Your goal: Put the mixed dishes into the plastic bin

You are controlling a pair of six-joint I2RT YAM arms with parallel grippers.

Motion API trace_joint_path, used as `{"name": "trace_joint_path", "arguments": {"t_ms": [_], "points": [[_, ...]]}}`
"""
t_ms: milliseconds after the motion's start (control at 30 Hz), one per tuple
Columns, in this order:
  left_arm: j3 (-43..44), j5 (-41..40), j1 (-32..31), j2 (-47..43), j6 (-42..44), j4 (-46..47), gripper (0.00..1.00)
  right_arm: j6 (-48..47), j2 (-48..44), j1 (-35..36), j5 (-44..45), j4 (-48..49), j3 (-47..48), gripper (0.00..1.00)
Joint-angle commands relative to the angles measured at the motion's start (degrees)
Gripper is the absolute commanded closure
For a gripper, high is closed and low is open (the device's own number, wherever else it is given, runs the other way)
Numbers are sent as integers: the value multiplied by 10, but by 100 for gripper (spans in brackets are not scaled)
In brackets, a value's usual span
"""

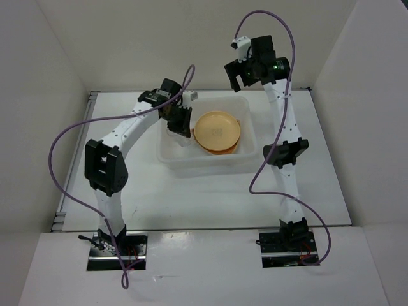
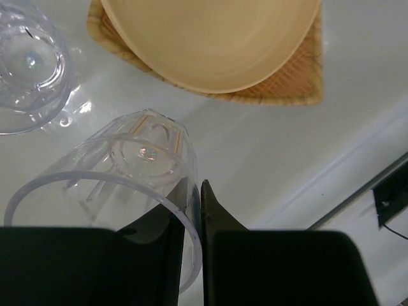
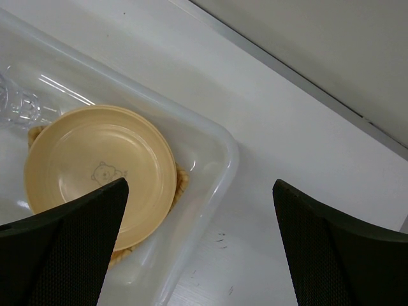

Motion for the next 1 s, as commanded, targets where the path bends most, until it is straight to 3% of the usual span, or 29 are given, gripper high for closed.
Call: {"name": "trace_joint_path", "arguments": {"t_ms": [0, 200, 467, 500, 567, 700, 833, 967], "points": [[-22, -68, -29, 24, 16, 1, 100, 8, -30, -4, 7, 13, 19, 2], [-74, -134, -41, 36, 2, 47, 100, 8, -30, -9, -5, 13, 19, 2], [-79, -259, -52, 49, -14, 59, 97, 8, -30, -9, -16, 8, 19, 2], [-79, -267, -52, 49, -20, 65, 89, 3, -30, -9, -16, 3, 19, 2], [-79, -273, -52, 49, -20, 72, 85, 3, -30, -9, -21, 3, 19, 2], [-74, -254, -52, 49, -15, 72, 62, 3, -30, -9, -21, 3, 19, 2], [-43, -248, -52, 55, -20, 61, 20, 3, -35, -9, -6, -3, 19, 2], [56, -261, -52, 24, -47, 24, 10, 3, -42, -9, 6, -3, 19, 2]]}}
